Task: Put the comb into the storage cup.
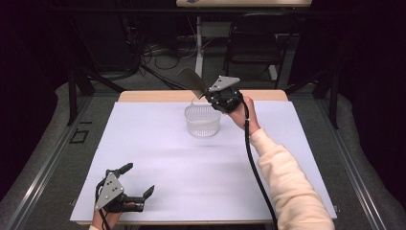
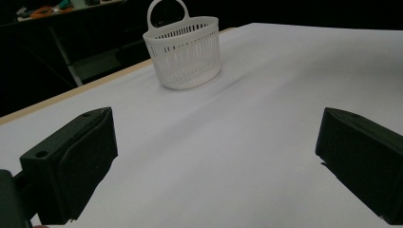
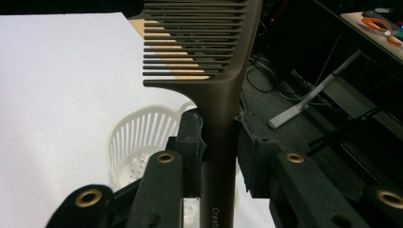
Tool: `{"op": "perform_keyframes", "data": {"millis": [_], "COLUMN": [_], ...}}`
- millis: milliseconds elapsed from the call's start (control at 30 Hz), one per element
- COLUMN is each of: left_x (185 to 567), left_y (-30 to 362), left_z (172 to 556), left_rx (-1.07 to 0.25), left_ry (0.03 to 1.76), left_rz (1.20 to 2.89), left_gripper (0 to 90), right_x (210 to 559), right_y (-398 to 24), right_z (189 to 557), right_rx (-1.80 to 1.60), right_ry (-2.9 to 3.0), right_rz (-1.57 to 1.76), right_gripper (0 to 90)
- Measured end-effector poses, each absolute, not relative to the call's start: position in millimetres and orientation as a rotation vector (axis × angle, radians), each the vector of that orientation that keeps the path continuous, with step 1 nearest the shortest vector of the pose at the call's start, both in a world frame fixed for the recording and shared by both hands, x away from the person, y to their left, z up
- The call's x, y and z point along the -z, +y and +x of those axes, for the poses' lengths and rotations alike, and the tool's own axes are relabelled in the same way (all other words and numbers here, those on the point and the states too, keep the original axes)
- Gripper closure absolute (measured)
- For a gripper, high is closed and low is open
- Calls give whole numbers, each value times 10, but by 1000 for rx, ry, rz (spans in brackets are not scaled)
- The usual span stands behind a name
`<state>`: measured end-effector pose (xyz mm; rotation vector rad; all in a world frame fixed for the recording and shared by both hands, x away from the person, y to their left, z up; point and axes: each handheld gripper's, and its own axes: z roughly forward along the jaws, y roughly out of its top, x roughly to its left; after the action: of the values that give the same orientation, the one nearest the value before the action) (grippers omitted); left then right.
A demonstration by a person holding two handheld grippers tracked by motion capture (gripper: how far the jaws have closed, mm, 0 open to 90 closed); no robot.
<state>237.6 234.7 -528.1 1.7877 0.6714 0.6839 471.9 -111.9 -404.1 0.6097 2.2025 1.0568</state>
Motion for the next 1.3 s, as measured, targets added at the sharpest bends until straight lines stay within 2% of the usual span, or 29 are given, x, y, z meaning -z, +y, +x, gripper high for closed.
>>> {"op": "perform_keyframes", "data": {"millis": [1300], "left_x": [5282], "left_y": [2347], "left_z": [2374], "left_rx": [-683], "left_ry": [673], "left_rz": [1786], "left_gripper": [1], "right_x": [4114], "right_y": [-941], "right_z": [4797], "right_rx": [-1107], "right_ry": [2174], "right_rz": [578], "right_gripper": [726]}}
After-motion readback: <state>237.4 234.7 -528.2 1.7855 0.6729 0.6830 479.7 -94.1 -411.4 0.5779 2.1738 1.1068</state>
